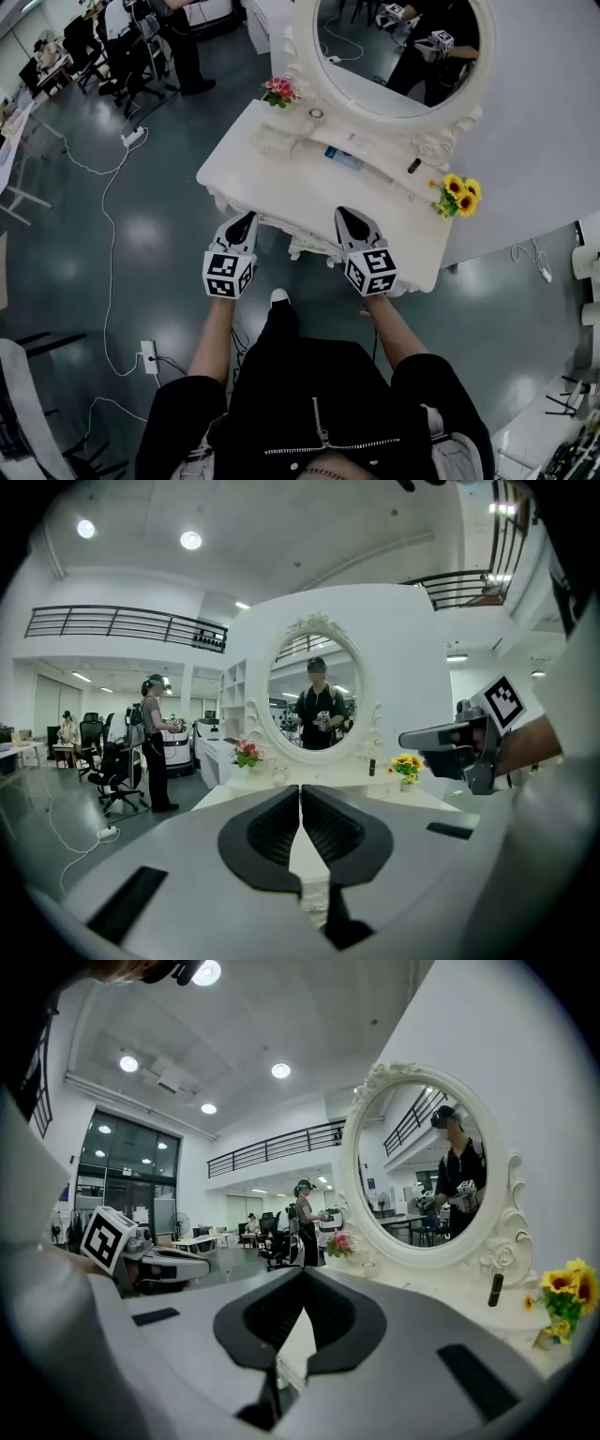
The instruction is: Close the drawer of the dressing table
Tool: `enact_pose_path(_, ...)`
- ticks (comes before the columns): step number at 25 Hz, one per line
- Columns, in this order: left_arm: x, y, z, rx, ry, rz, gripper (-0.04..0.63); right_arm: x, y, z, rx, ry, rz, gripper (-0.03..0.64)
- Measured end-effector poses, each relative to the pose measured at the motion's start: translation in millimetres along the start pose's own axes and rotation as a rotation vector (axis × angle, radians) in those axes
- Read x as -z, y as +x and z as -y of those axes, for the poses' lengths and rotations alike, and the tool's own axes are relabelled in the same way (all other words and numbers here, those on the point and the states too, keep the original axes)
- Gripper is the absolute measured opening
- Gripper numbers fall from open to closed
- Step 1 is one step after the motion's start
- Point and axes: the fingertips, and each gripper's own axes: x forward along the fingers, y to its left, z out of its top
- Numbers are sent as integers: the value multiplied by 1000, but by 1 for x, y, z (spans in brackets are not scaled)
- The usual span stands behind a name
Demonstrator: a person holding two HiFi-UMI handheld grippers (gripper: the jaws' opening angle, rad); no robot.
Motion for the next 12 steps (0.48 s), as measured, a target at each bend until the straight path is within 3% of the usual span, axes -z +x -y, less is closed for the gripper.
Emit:
enact_pose_path(6,-21,69,-73,50,46,2,26,-24,85,22,68,11,12,7)
enact_pose_path(12,-32,114,-107,98,33,17,26,-32,127,34,112,14,13,7)
